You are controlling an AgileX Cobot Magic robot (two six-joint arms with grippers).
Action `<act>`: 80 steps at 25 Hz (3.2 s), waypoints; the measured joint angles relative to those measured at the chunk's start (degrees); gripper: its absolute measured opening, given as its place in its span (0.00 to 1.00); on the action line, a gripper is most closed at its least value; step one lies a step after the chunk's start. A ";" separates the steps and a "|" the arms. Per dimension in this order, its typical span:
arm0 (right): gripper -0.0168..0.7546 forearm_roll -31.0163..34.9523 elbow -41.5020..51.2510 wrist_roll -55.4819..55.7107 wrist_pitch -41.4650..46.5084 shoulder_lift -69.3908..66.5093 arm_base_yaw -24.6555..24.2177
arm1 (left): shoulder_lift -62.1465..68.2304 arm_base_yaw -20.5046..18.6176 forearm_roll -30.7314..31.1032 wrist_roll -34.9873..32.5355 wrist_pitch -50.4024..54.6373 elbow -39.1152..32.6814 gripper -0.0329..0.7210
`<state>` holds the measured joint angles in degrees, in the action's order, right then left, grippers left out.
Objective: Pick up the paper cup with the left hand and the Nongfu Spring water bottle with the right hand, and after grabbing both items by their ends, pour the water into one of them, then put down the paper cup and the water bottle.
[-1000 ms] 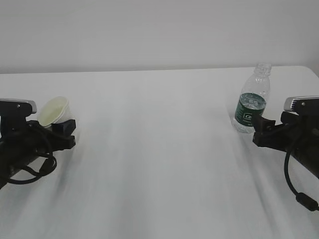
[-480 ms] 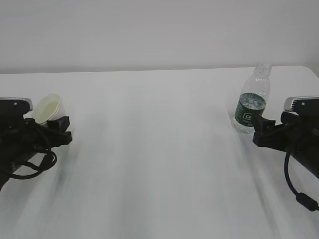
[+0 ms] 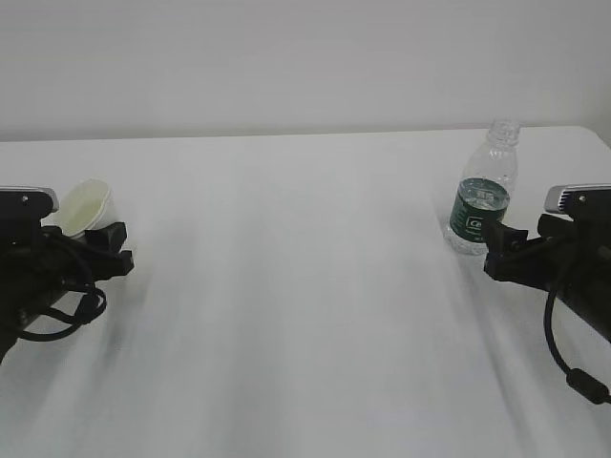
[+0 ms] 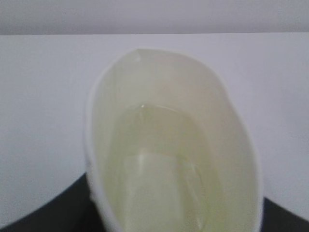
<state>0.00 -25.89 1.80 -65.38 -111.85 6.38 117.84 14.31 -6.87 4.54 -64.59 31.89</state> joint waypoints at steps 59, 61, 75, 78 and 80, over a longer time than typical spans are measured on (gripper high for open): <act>0.78 0.00 0.00 0.36 0.00 0.00 0.00 | 1.88 -0.02 4.12 -0.13 -1.05 -3.32 0.71; 0.78 0.00 0.00 0.36 0.00 0.00 0.00 | 1.88 -0.02 4.67 -0.13 -1.05 -3.32 0.81; 0.78 0.00 0.00 0.36 0.00 0.09 0.00 | 0.97 -0.02 5.11 -0.13 -1.05 -5.85 0.88; 0.78 0.00 0.00 0.36 0.00 0.09 0.00 | -0.79 -0.02 5.20 -0.13 -1.05 -7.16 0.88; 0.78 0.00 0.00 0.36 0.00 0.09 0.00 | -1.71 -0.02 5.20 -0.13 -1.05 -8.00 0.88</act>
<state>0.00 -25.89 2.16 -65.38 -111.77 6.38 116.13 14.29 -1.67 4.41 -65.63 23.89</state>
